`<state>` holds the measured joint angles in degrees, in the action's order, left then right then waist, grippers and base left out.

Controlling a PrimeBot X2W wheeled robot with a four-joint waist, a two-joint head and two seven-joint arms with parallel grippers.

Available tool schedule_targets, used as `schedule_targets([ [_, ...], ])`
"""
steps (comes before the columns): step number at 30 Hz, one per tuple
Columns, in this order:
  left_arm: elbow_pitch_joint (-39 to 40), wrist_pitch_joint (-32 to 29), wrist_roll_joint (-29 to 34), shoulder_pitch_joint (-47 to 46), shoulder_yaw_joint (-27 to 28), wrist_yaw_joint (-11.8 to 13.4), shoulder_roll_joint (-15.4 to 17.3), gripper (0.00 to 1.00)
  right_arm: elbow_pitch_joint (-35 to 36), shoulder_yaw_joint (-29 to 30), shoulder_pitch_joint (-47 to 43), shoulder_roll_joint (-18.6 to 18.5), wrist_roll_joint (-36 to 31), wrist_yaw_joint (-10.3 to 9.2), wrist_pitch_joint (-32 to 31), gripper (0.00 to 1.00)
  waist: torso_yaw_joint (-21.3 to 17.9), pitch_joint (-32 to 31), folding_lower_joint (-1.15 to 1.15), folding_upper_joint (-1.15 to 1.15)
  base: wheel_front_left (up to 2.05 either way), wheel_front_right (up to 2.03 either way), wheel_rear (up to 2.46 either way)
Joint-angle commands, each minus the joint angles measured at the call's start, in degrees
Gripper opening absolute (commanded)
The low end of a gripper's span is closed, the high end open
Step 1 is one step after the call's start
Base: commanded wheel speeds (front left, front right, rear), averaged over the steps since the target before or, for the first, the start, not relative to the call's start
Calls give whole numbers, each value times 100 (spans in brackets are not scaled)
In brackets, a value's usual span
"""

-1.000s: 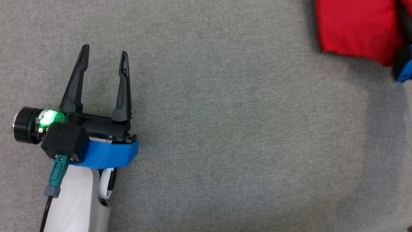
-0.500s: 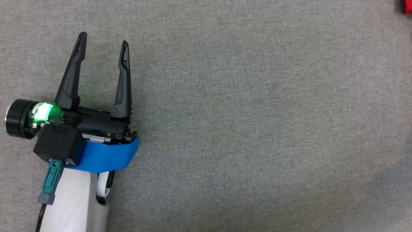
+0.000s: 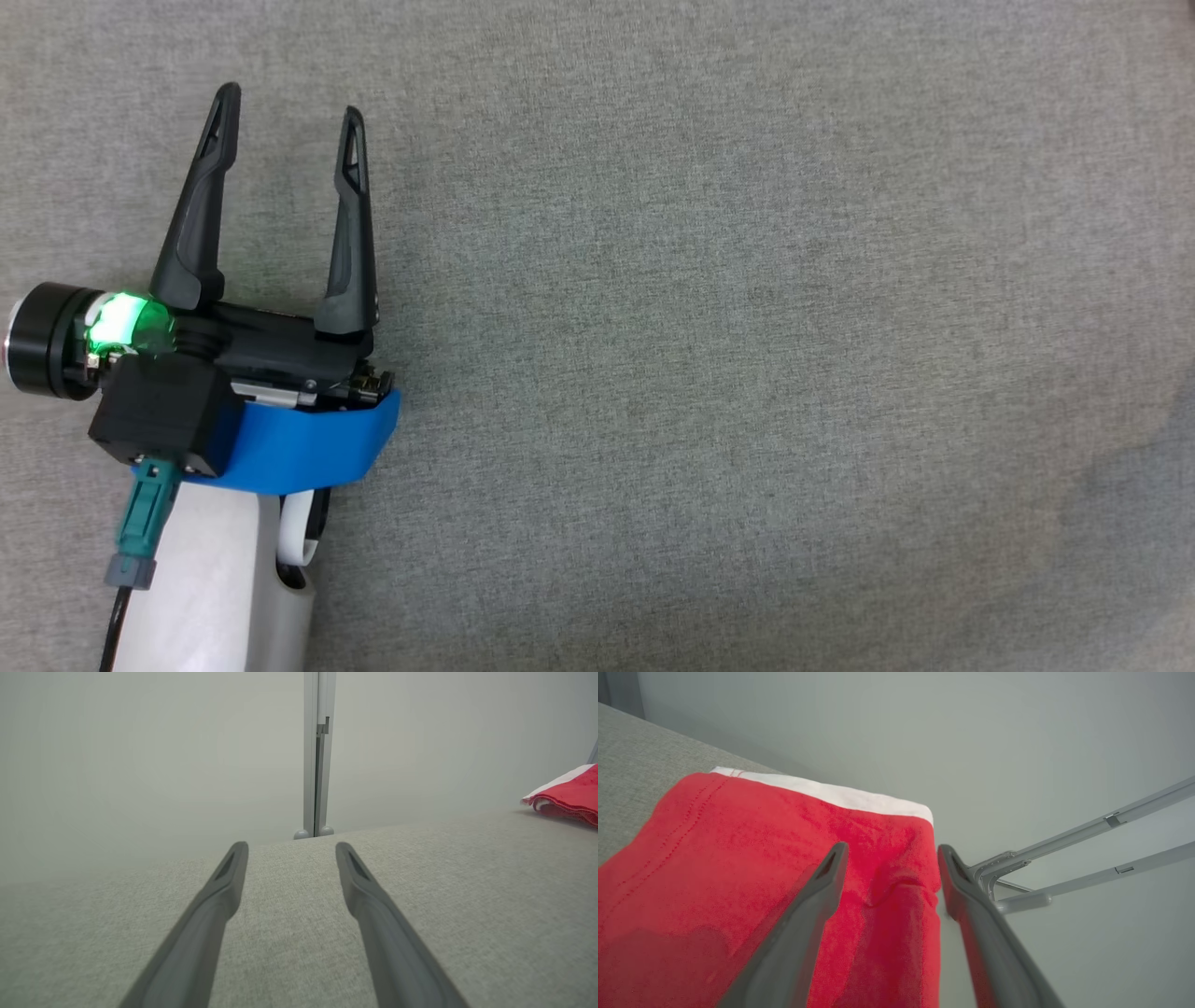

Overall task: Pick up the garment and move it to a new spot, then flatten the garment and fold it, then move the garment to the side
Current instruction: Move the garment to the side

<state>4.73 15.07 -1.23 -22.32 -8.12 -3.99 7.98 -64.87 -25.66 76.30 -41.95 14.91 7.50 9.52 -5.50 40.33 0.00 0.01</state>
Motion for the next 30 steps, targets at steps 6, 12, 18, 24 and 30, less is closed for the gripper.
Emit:
schedule_targets([
  [6, -125, 15, -100, 106, 24, 58, -38, 100, -245, 75, 64, 136, -143, -1, 405, 100, -2, -337, 0, -1, 0, 0, 0],
  [12, -263, 15, -238, 376, 113, 106, -109, 100, -34, 327, -357, 475, -115, -1, 570, 100, 20, -939, 0, -1, 0, 0, 0],
  [18, -458, 14, -359, 867, 299, 158, -149, 100, 1059, 792, -1342, 929, -40, -1, 568, 100, 12, -1677, 0, -1, 0, 0, 0],
  [24, -635, 15, -464, 1410, 521, 236, -185, 100, 2031, 1094, -2495, 1574, -21, -1, 568, 100, -33, -2371, 0, -1, 0, 0, 0],
  [30, -805, 15, -565, 1875, 707, 281, -256, 100, 2629, 947, -3425, 2167, -8, 0, 569, 100, -58, -2939, 0, -1, 0, 0, 0],
])
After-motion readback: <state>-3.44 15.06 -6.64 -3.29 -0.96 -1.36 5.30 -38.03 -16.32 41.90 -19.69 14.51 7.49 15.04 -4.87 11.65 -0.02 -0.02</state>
